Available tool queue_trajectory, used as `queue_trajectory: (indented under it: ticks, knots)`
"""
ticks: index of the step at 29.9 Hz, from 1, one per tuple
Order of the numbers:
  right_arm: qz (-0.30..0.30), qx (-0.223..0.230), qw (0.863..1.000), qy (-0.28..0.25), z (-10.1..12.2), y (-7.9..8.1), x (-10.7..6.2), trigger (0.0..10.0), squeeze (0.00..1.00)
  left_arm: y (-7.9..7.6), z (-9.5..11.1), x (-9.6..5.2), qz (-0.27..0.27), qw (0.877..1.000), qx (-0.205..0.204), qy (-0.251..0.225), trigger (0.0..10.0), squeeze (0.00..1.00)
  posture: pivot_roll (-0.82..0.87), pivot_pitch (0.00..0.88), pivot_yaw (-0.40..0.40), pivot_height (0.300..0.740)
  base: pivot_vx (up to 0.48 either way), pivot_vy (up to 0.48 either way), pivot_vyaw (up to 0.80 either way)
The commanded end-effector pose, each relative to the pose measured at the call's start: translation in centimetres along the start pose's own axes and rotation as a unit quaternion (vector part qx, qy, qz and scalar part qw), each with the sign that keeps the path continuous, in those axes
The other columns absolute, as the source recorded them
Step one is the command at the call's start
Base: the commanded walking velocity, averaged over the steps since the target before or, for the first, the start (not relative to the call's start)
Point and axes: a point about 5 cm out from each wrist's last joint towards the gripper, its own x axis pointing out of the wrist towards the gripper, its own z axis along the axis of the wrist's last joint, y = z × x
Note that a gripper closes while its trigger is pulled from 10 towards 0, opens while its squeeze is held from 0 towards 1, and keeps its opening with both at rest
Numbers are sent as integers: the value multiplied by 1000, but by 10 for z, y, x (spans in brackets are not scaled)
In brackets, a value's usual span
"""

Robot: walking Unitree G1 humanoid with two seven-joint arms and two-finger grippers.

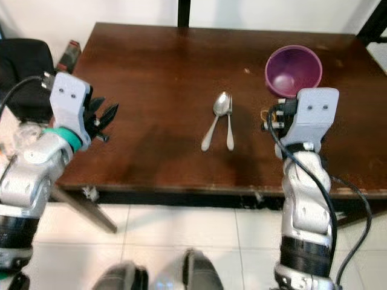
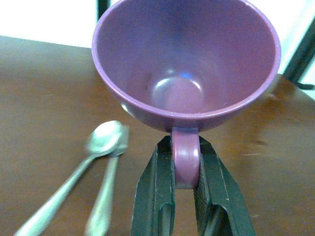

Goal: Setting the table

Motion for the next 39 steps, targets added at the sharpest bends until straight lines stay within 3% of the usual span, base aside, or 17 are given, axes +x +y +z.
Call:
queue_trajectory:
  ticks: [1, 7, 39]
  knots:
    - [-6, 2, 1000, 4, -2, -2, 0, 10000, 0, 0, -3, -1, 2, 1000, 4, 2, 10000, 0, 29, 27, 45, 740, -360, 0, 0]
    - [-9, 33, 999, 2, 0, -3, 0, 10000, 0, 1, -2, -1, 0, 1000, 5, 1, 10000, 0, 29, 25, 51, 740, -358, 0, 0]
    - [-12, 49, 999, 5, -1, -3, 1, 10000, 0, -1, -1, 0, -5, 1000, 2, -1, 10000, 0, 26, 32, 56, 740, -358, 0, 0]
